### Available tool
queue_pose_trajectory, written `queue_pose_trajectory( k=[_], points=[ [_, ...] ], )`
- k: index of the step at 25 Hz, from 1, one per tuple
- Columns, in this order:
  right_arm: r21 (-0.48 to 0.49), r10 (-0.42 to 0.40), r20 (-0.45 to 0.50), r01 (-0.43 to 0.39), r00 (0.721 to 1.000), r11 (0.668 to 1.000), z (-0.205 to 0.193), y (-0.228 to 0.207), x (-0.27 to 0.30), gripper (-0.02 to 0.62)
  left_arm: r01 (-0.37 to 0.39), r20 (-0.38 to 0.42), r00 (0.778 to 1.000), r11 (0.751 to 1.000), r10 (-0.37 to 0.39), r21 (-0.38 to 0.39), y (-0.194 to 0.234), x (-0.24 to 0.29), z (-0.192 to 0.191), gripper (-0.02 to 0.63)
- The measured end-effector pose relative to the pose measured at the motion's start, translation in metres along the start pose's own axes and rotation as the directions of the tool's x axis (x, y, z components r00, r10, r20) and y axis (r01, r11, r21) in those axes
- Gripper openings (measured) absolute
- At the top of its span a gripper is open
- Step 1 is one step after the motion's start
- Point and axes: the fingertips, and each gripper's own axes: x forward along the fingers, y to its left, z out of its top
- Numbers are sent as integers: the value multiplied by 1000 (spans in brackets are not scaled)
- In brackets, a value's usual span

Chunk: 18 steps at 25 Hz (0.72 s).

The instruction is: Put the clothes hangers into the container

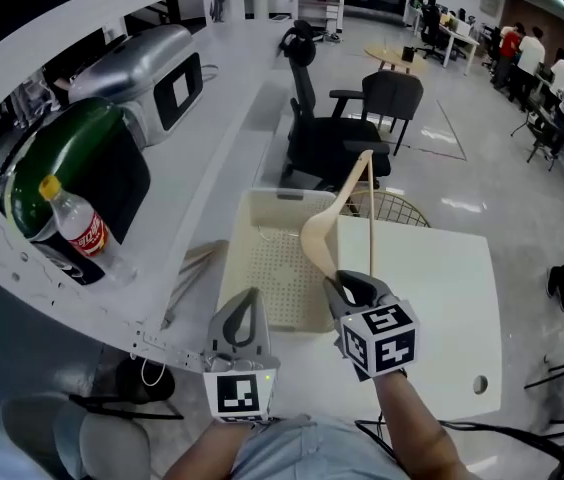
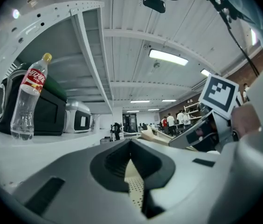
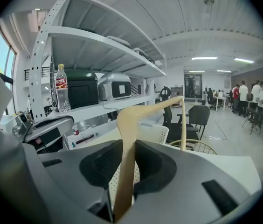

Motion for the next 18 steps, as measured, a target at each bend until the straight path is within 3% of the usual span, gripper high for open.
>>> queue_pose_trajectory(
  k=[3, 10, 18],
  points=[
    [-7, -5, 25, 5, 1000, 1000, 21, 9, 14, 92, 5, 16, 1000, 1000, -5, -13, 19, 9, 6, 12],
    [-9, 20, 43, -20, 999, 1000, 45, 36, 55, 92, 23, 30, 999, 999, -24, 47, 59, 24, 2, 12],
    [-2, 32, 17, -32, 999, 999, 35, 42, 89, 92, 58, 2, 998, 998, -58, 13, 68, 36, -14, 12]
  ],
)
